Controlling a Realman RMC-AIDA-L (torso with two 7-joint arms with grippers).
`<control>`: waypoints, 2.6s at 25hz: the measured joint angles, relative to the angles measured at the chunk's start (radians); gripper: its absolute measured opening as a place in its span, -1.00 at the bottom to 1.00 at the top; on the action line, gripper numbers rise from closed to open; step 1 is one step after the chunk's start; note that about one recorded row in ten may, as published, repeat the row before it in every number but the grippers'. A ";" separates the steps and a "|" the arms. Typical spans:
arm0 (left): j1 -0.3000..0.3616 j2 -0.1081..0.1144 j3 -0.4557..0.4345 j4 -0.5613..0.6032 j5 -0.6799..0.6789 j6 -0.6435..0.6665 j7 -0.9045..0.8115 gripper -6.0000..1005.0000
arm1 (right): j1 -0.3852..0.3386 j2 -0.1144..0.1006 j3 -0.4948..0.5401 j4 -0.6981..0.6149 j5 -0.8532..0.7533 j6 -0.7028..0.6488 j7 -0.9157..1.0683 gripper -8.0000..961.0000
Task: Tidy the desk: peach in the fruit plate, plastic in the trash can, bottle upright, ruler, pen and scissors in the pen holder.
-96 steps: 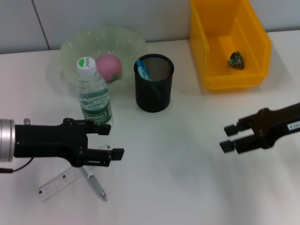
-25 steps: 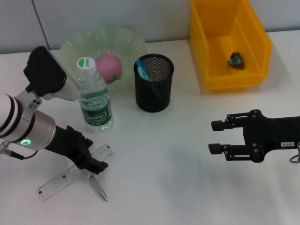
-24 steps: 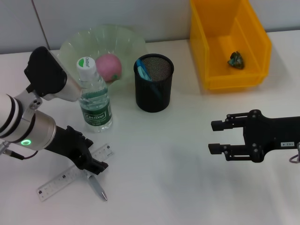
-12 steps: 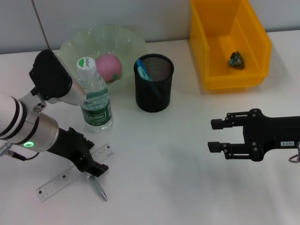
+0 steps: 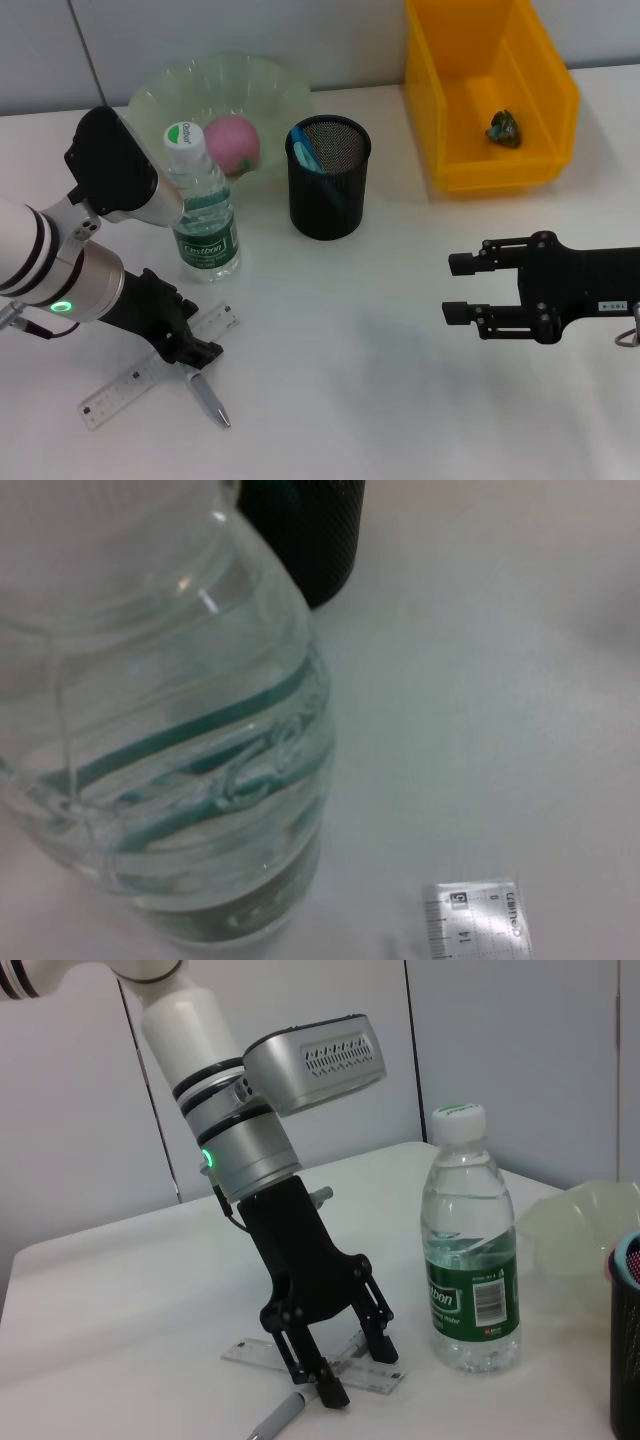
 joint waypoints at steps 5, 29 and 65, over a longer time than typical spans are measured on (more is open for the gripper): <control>-0.002 -0.001 0.007 -0.004 0.002 -0.002 -0.001 0.34 | 0.001 0.000 0.000 0.001 0.001 0.000 0.000 0.20; 0.007 -0.002 0.031 0.031 0.011 0.022 -0.010 0.07 | -0.007 0.000 0.000 0.002 0.014 -0.001 0.000 0.18; -0.031 0.006 -0.222 0.338 -0.143 0.375 -0.137 -0.20 | -0.003 0.000 0.002 0.002 0.027 -0.001 -0.002 0.16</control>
